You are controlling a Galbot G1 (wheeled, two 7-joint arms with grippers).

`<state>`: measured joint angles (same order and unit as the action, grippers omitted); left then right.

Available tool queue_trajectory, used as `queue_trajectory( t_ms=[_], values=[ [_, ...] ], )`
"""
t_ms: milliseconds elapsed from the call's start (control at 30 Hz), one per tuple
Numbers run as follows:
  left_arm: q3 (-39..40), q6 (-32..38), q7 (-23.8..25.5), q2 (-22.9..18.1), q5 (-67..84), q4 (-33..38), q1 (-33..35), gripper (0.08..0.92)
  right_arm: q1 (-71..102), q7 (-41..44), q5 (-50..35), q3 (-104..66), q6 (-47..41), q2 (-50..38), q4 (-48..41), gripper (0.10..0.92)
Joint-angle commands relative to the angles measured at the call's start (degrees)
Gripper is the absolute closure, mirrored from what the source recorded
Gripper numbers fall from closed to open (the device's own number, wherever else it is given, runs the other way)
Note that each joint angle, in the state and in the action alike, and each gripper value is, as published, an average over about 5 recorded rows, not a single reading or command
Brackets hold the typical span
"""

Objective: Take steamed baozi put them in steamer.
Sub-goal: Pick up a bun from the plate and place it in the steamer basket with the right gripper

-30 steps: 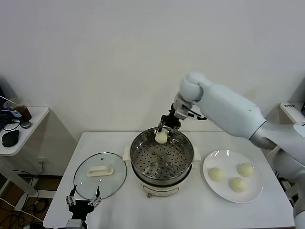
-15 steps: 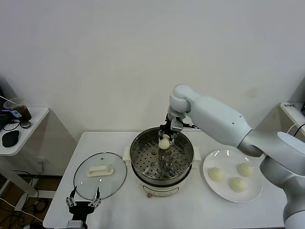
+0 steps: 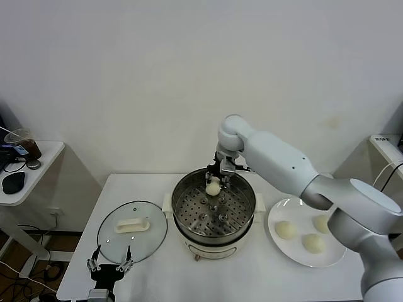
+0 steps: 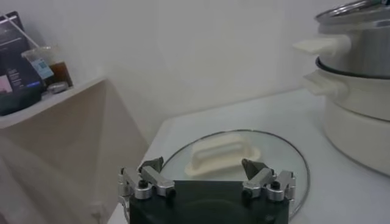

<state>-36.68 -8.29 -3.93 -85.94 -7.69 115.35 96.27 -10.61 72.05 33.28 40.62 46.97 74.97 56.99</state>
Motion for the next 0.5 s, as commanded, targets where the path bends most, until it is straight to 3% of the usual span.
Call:
queue_trajectory(
  t_ms=[33, 333, 500],
  values=[
    [0.0, -0.04, 0.04, 0.01, 0.08, -0.18, -0.04, 0.177, 0.48, -0.88, 1.47, -0.81, 0.42, 1.85, -2.49, 0.536],
    [0.2, -0.06, 0.04, -0.08, 0.1, -0.11, -0.14, 0.177, -0.9, -0.35, -4.11, 1.79, -0.18, 0.03, -0.47, 0.277],
    [0.12, -0.18, 0.18, -0.04, 0.29, 0.79, 0.29, 0.177, -5.49, 2.09, -13.62, 3.72, -5.16, -4.29, 5.25, 0.207]
  ],
)
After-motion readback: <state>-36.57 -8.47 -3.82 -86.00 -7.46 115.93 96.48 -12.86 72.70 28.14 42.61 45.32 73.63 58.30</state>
